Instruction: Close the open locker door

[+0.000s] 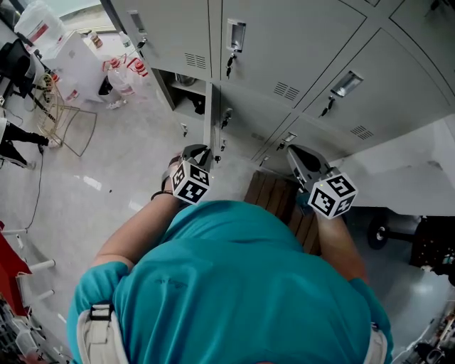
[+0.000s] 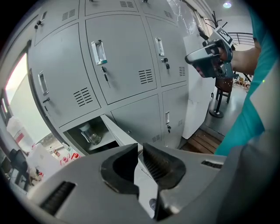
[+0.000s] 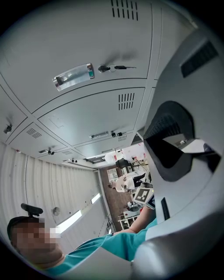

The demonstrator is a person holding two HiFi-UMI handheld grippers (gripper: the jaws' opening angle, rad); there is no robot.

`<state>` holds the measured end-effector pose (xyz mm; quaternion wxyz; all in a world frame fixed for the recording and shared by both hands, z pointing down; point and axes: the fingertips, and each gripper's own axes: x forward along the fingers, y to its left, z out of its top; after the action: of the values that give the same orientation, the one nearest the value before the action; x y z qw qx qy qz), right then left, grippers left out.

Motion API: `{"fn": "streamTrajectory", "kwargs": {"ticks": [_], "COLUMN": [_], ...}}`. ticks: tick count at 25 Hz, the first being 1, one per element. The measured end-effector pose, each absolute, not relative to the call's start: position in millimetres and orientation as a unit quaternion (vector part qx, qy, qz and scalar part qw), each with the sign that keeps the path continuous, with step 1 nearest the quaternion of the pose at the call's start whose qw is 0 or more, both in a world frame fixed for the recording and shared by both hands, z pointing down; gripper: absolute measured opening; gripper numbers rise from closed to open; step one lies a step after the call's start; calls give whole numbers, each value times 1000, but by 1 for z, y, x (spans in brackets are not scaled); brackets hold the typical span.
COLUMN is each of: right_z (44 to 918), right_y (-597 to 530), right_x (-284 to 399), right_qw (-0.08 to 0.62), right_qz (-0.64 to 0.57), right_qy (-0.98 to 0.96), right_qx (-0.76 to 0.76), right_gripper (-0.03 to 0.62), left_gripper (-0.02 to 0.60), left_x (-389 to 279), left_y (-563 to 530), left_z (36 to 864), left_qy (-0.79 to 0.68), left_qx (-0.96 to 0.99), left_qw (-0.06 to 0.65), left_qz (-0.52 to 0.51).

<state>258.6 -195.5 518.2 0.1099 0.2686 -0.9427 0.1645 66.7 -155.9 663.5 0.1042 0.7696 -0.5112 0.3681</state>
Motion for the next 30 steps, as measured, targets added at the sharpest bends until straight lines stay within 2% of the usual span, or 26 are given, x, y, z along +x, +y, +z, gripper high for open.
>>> {"fn": "streamTrajectory", "kwargs": {"ticks": [17,30], "right_z": [510,528], "right_y": [-198,-205], "right_x": [163,85], "right_qw": [103,129], "right_qz": [151,149], "right_qy": [-945,-938], "right_qx": [271,284], "right_gripper": [-2,-2], "left_gripper": [18,18], "left_x": [-21,-112], "left_y": [-144,-165], "left_z": [663,663], "left_qy": [-486,-488], "left_qx": [784,788], "left_qw": [98,82], "left_qz": [374,368]}}
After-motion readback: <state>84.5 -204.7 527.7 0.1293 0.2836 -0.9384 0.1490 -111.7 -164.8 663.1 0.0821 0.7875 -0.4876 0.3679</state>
